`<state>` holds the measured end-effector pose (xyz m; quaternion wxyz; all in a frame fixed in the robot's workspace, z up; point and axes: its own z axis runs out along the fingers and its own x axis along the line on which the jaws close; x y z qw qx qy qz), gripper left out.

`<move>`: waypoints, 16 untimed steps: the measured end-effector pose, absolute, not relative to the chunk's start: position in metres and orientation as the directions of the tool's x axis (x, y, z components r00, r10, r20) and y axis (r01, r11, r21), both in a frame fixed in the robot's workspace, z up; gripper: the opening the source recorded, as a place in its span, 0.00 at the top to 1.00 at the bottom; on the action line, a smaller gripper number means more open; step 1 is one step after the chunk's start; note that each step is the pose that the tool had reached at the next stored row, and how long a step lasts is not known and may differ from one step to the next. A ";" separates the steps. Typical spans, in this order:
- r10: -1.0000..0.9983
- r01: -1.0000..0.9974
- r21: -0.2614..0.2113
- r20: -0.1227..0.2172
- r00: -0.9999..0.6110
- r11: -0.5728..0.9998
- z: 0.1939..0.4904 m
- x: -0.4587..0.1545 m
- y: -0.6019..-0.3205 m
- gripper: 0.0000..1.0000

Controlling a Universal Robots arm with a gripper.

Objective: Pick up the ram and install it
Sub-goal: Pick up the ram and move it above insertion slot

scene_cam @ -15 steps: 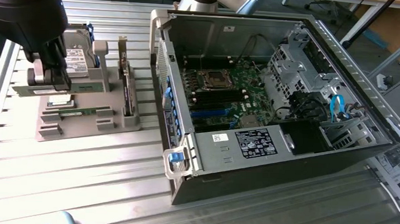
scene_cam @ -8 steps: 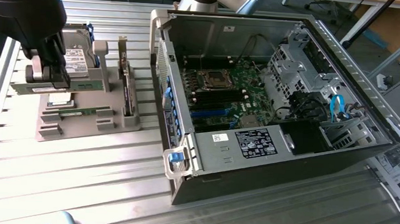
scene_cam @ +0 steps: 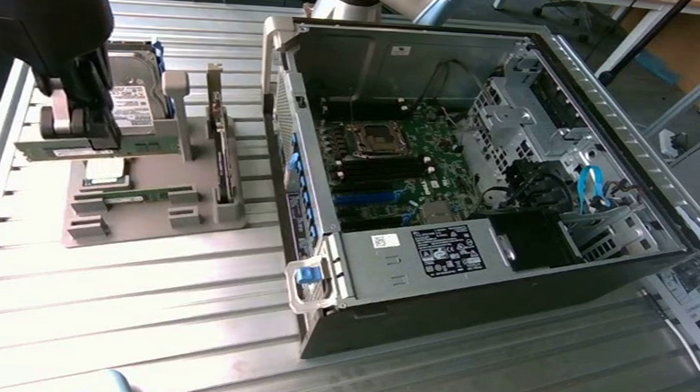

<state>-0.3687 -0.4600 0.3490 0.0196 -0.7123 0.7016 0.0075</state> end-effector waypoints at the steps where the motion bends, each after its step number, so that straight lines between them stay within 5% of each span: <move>1: -0.999 -1.000 -0.017 -0.038 0.015 -0.015 0.350 -0.369 -0.460 0.88; 16: -0.999 -1.000 -0.017 -0.038 0.016 -0.015 0.361 -0.369 -0.460 0.88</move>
